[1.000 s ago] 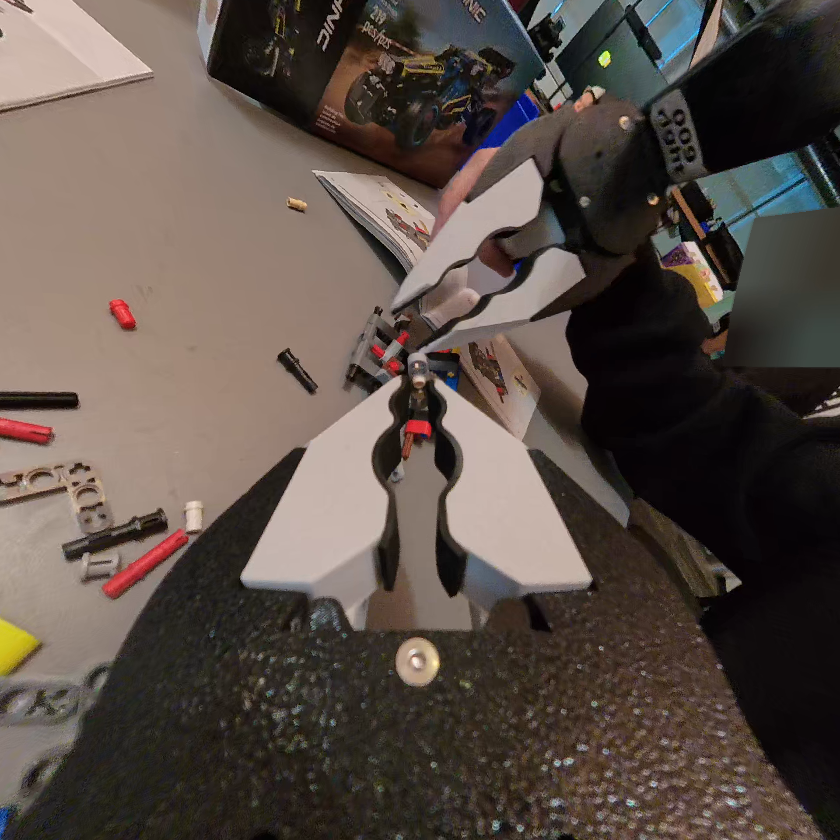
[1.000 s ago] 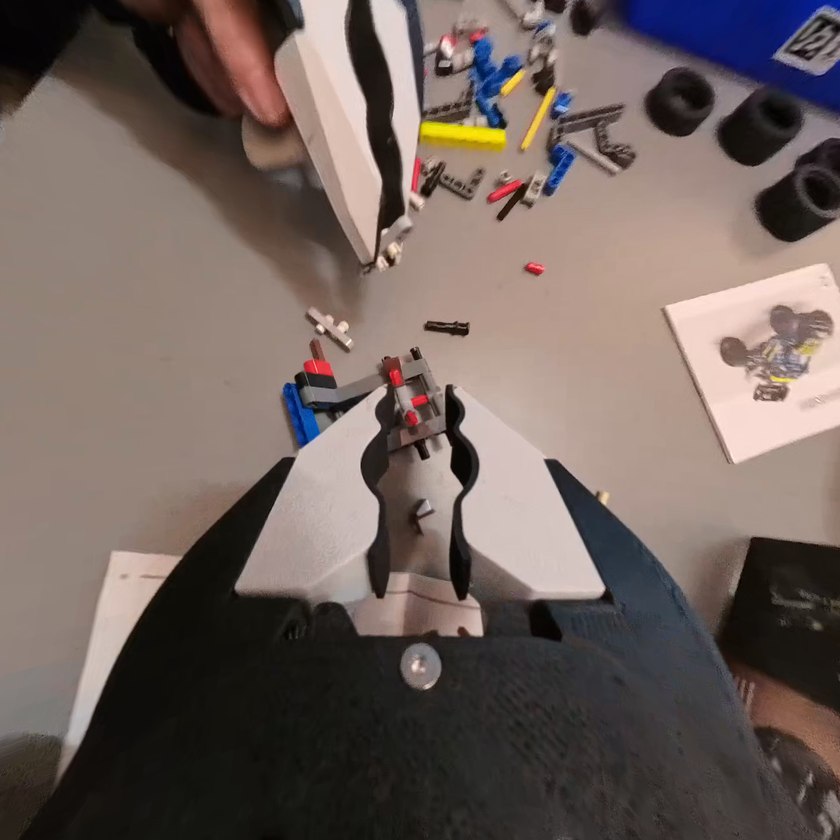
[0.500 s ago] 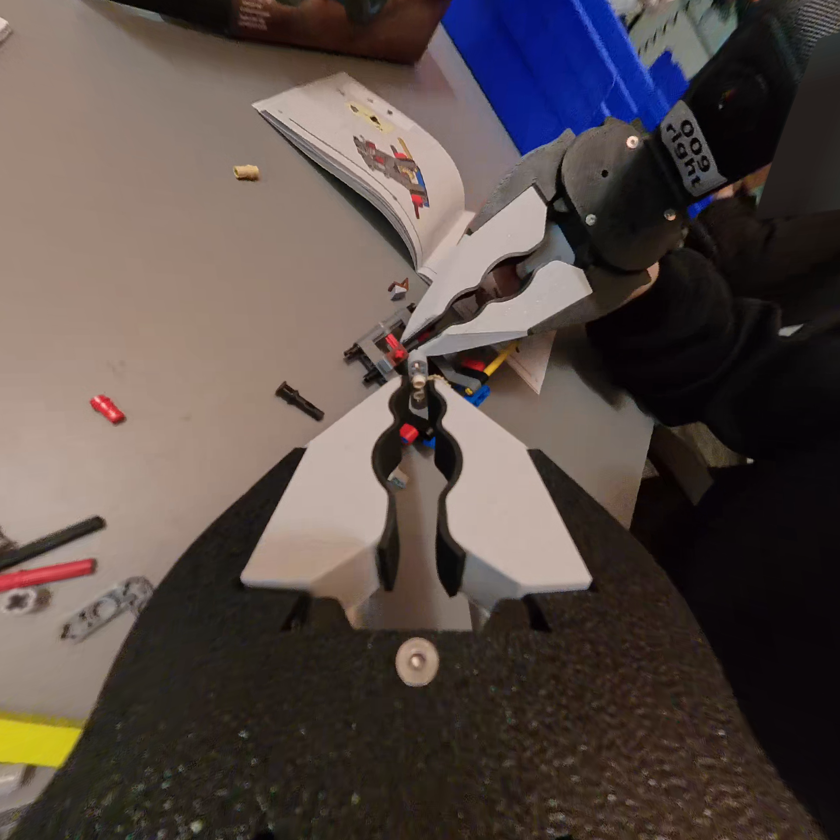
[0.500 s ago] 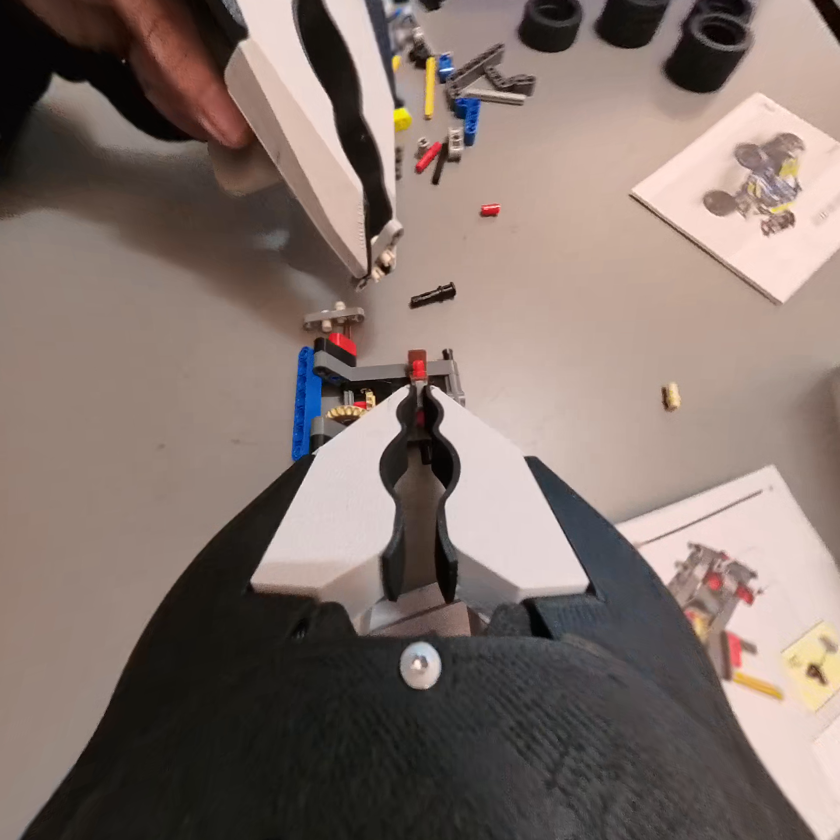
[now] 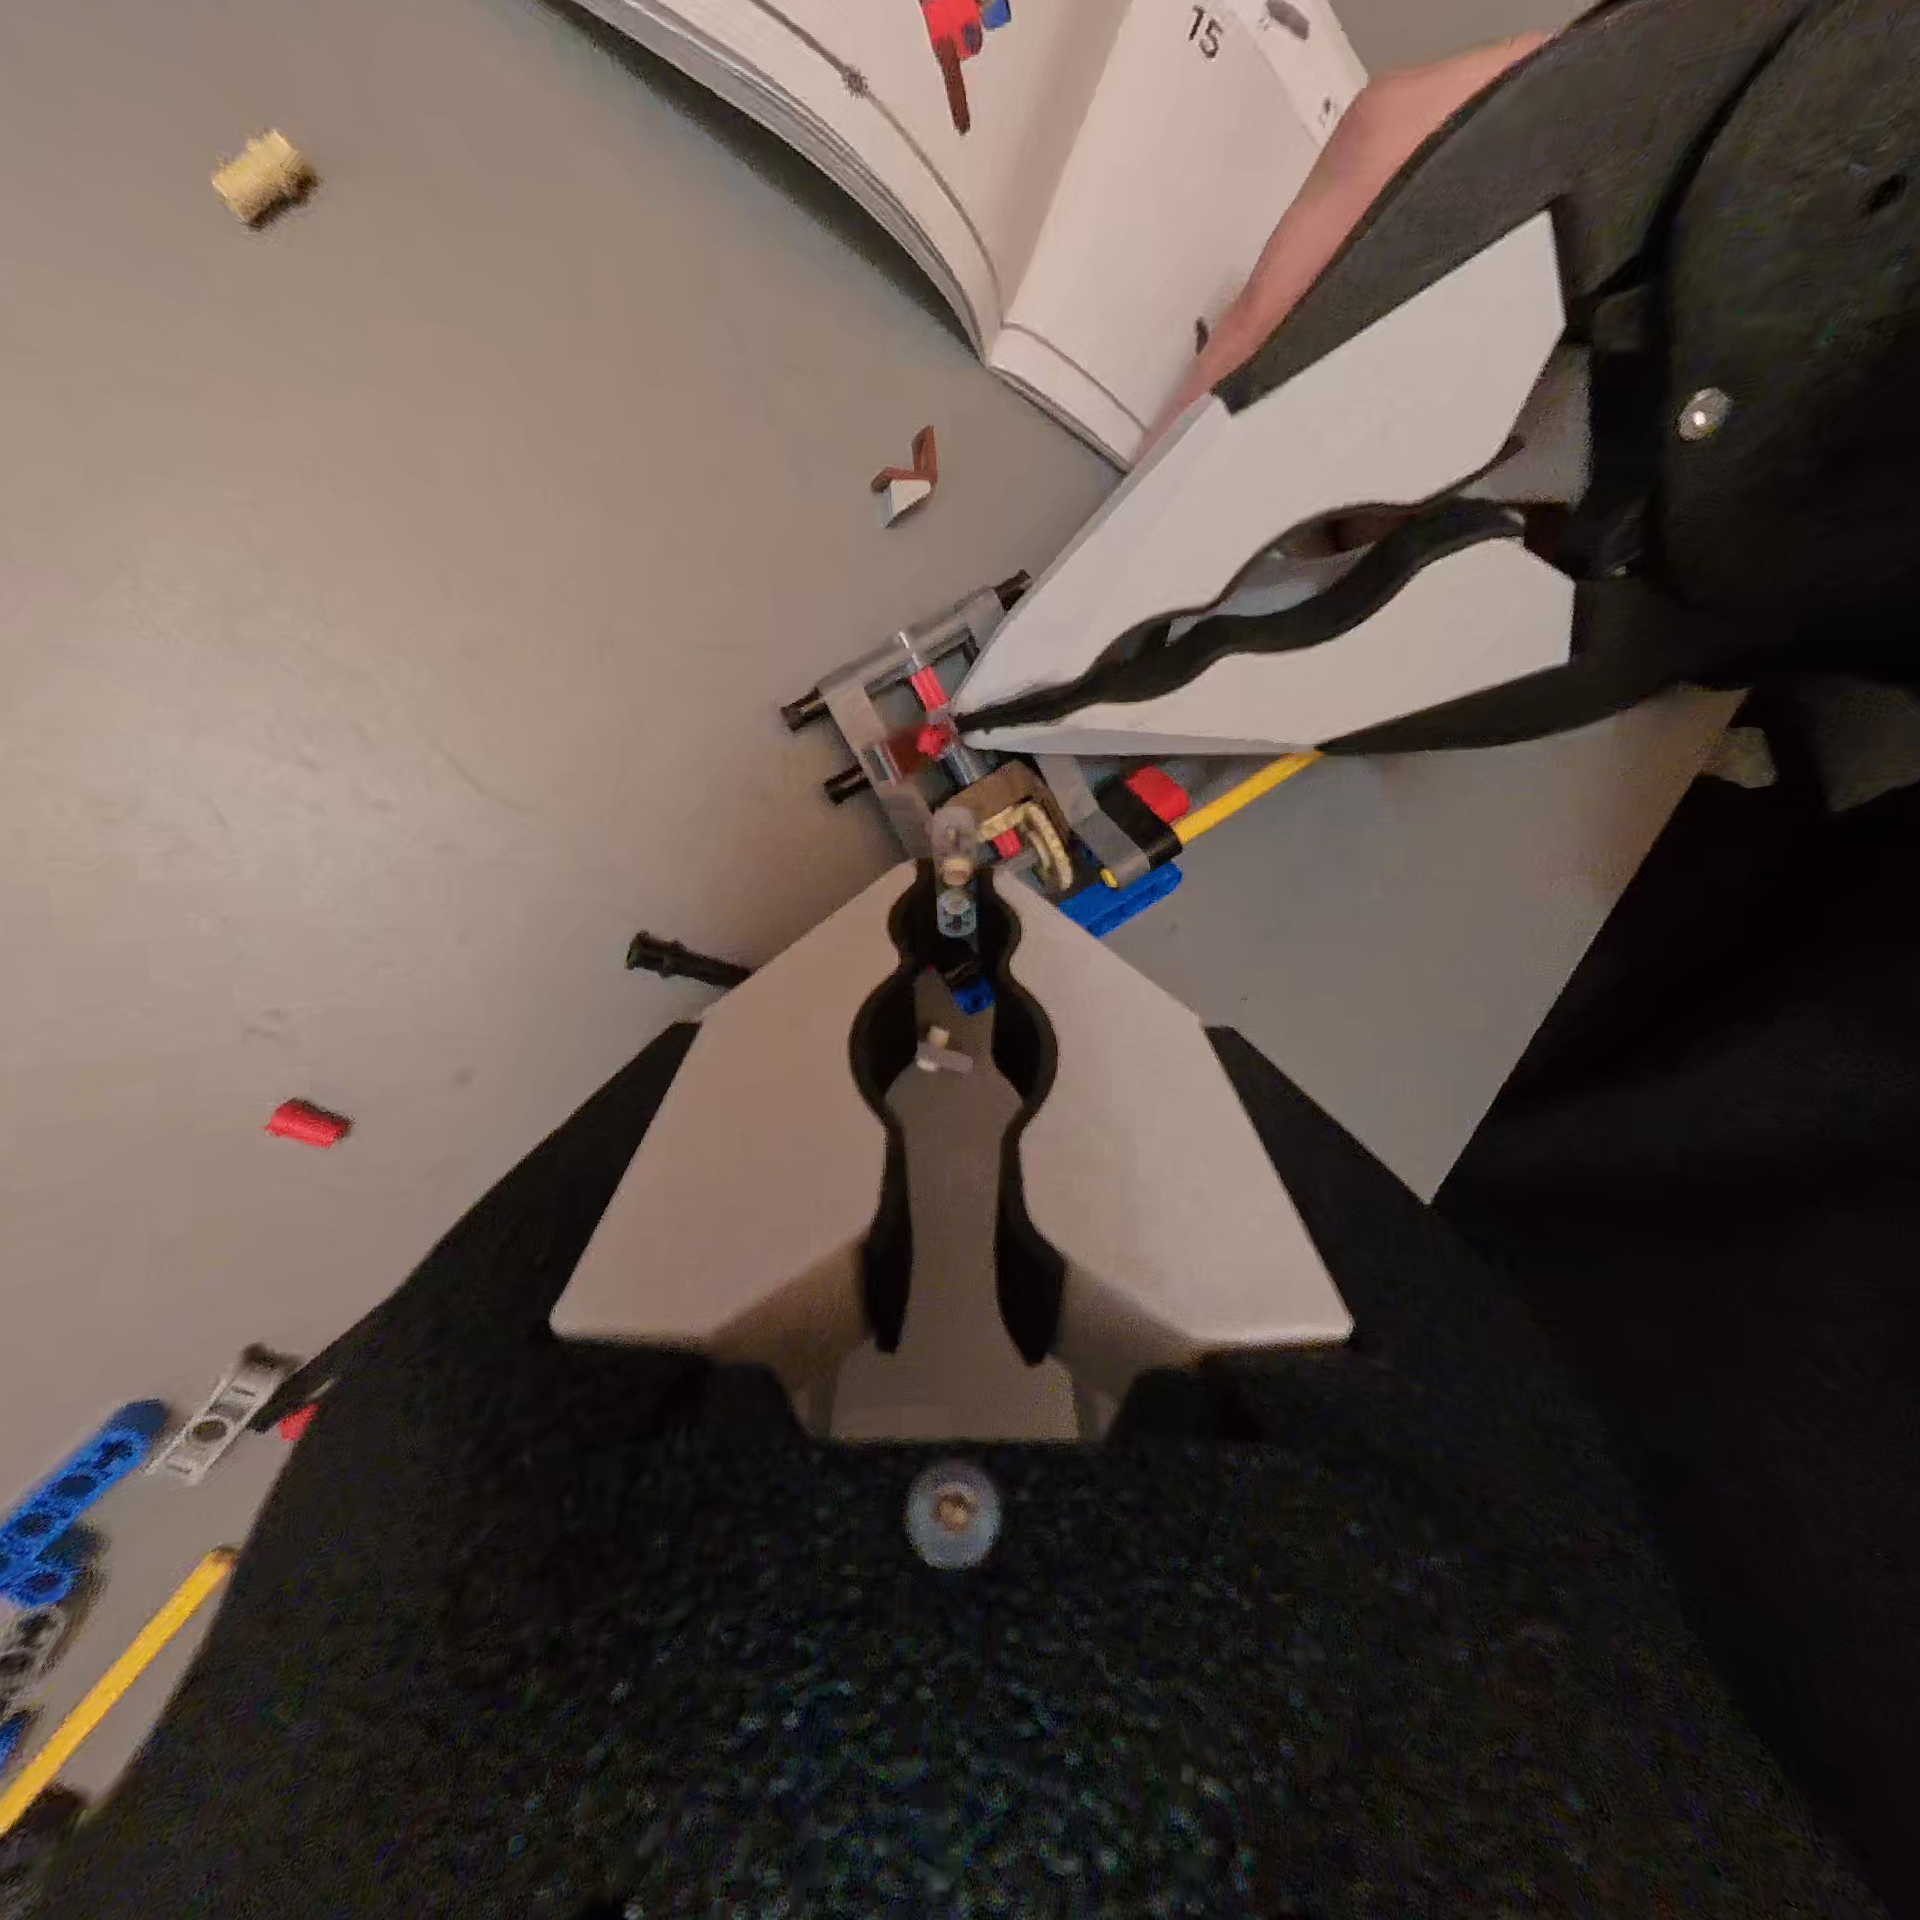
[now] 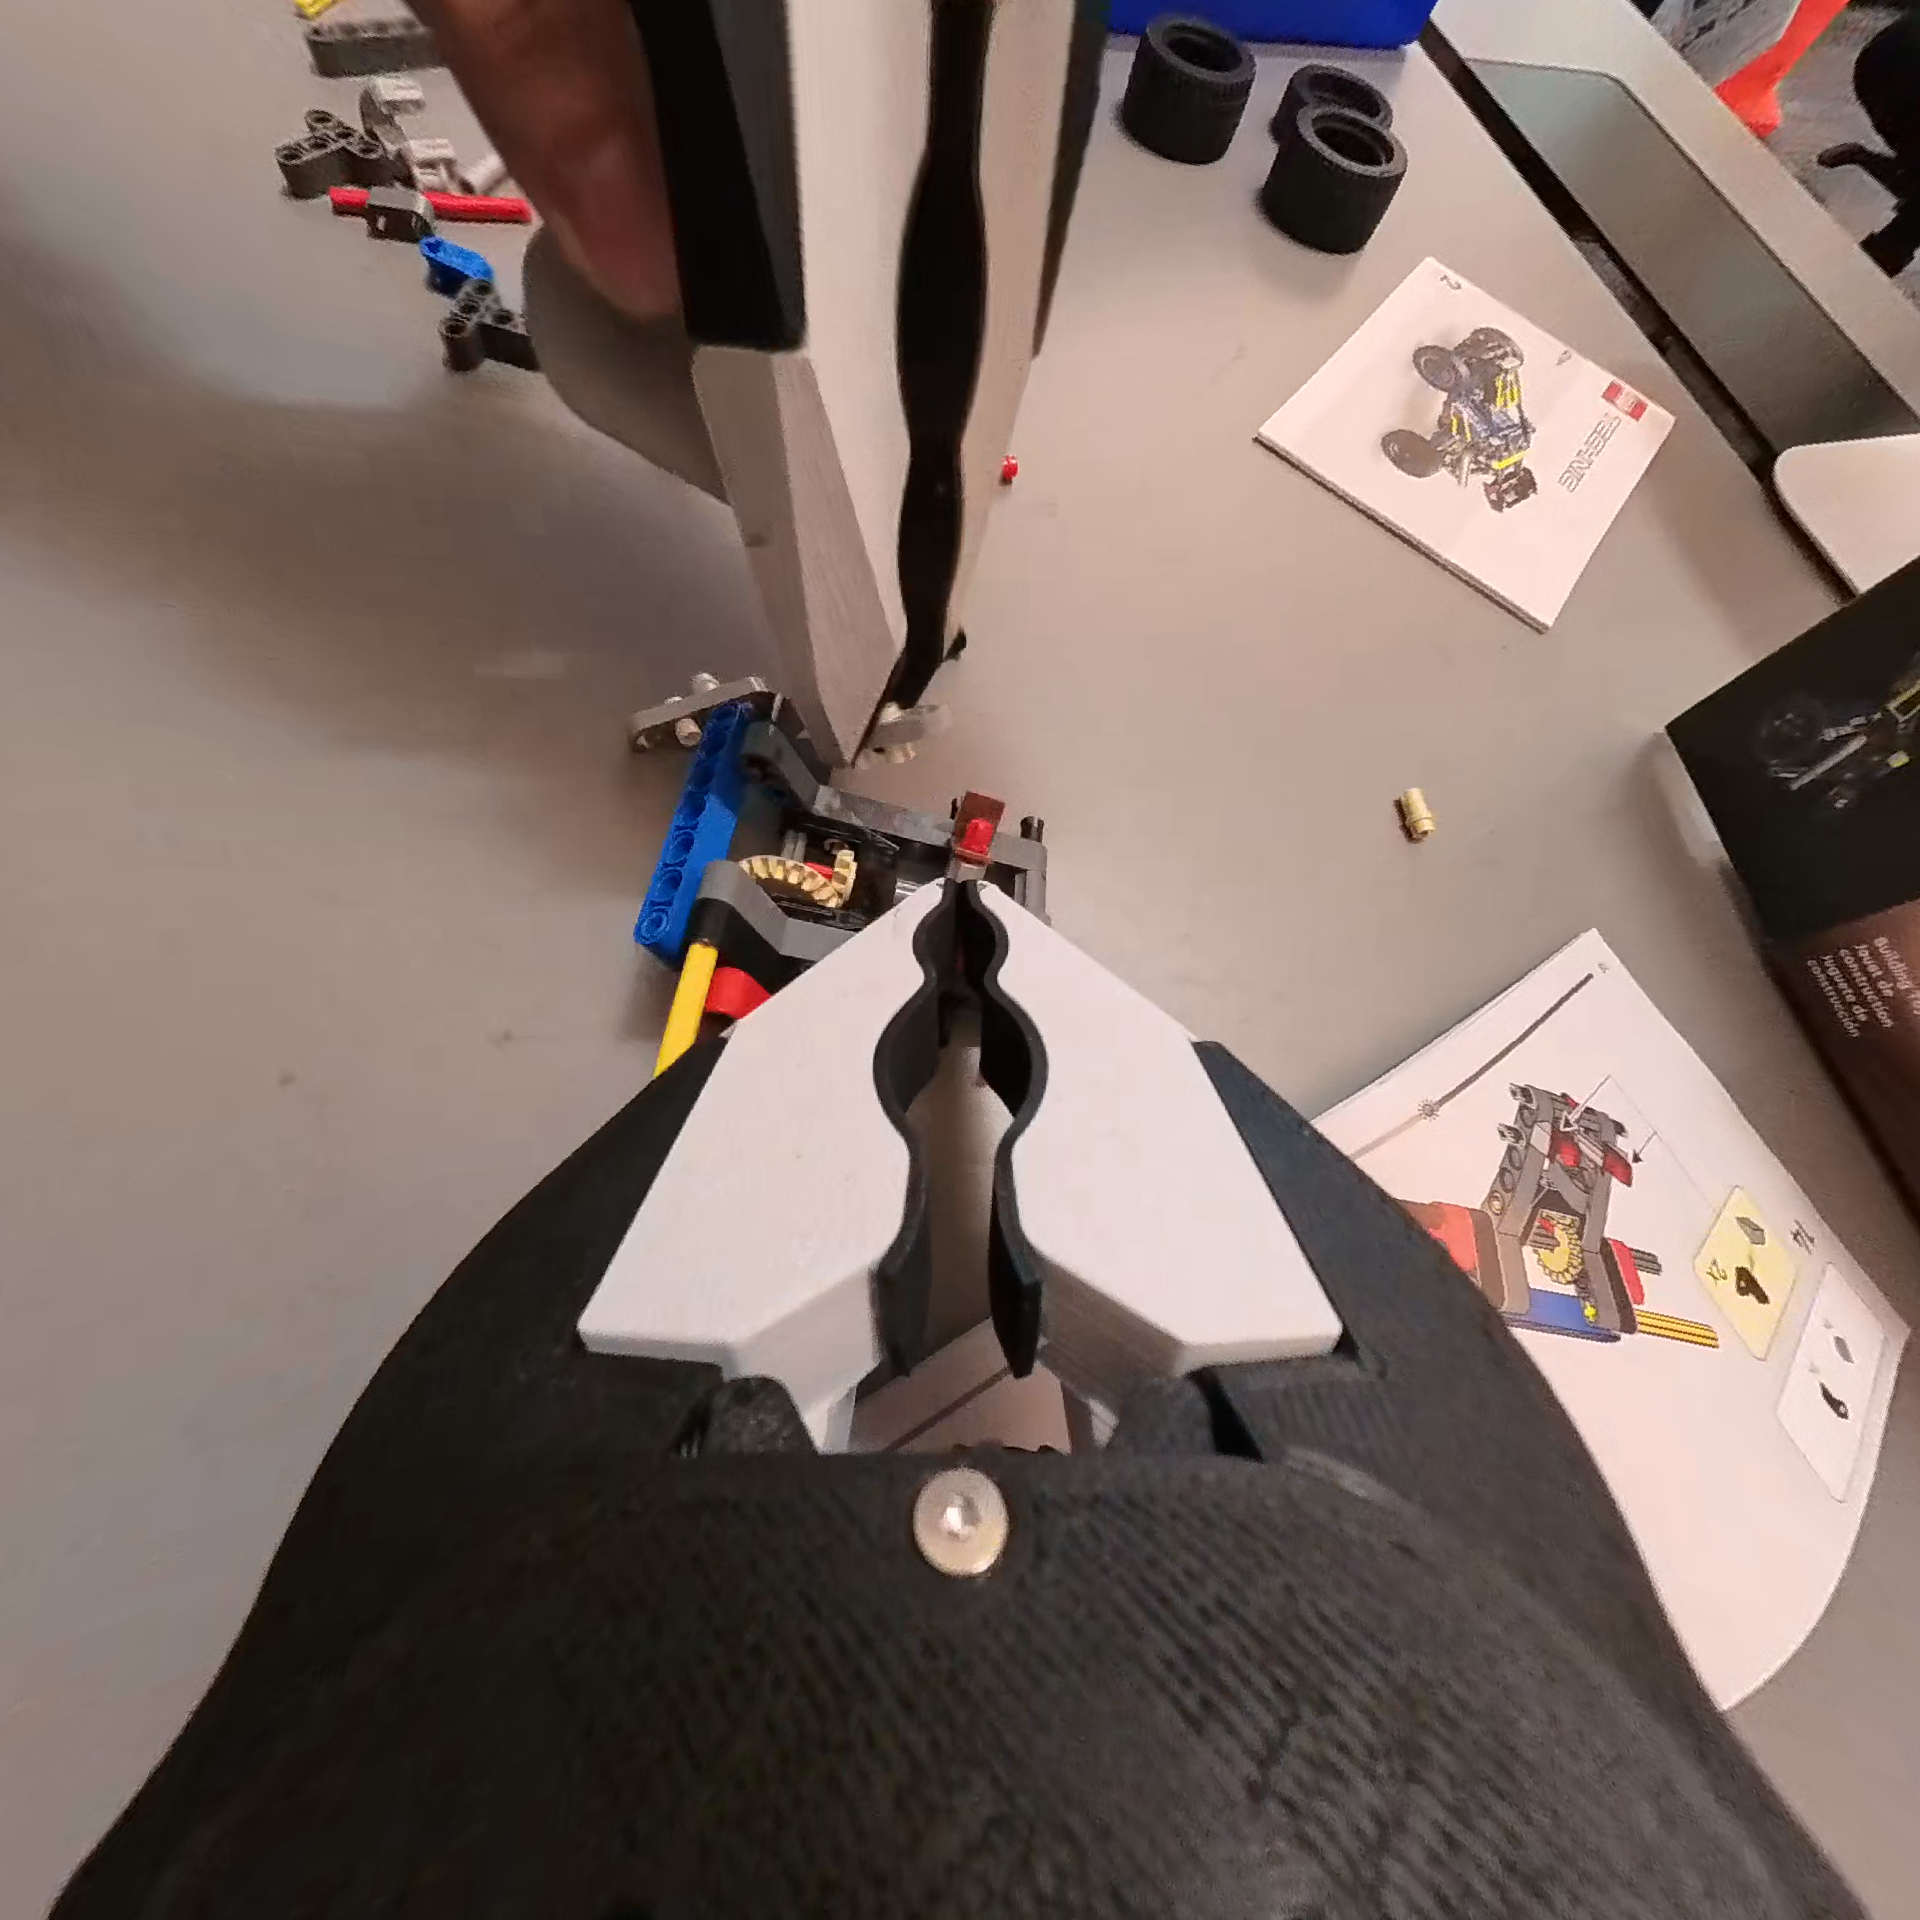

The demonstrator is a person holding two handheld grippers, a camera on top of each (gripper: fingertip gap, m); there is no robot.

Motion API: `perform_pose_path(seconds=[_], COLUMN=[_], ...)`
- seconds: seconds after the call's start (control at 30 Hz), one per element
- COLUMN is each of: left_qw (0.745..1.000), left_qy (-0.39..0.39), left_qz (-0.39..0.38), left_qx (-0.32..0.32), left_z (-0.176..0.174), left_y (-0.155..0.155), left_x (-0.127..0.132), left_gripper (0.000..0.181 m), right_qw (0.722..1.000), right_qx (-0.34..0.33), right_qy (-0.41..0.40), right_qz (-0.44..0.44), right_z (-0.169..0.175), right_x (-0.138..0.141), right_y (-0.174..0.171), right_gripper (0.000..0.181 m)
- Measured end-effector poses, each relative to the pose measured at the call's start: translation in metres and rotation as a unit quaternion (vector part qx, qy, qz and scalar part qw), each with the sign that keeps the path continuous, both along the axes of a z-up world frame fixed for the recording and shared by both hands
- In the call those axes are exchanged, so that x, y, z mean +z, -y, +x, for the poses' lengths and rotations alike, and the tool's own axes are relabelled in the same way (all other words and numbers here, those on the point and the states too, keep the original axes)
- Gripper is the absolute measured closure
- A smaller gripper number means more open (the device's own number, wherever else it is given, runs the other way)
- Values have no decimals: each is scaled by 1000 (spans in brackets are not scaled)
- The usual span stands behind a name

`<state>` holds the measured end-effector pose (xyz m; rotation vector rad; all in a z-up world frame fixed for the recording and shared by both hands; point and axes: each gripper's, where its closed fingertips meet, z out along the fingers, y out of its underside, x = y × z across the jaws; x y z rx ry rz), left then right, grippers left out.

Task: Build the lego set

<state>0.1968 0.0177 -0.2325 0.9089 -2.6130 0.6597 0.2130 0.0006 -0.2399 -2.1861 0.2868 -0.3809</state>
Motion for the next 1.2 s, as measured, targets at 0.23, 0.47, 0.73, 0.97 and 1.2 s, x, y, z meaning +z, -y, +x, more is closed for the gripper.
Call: perform_pose_path(seconds=[0.23, 0.47, 0.73, 0.97, 1.2], left_qw=[995, 989, 994, 987, 981], left_qy=[-76, -113, -78, -21, 7], left_qz=[68, 92, 38, 23, 32], left_qx=[-16, -18, -68, -160, -193], left_z=[-9, -9, -11, -30, -39], left_y=[3, -1, 1, 17, 23], left_x=[-2, -7, 16, 36, 36], left_gripper=[176, 176, 176, 176, 176], right_qw=[994, 991, 994, 968, 957], right_qx=[6, 19, 90, 154, 176], right_qy=[106, 126, 47, -75, -102], right_qz=[-35, -39, 48, 180, 206], right_z=[-5, -9, -21, -35, -43], right_x=[1, 1, 35, 62, 66], right_y=[-2, -3, 5, 8, 7], right_gripper=[181, 181, 168, 172, 177])
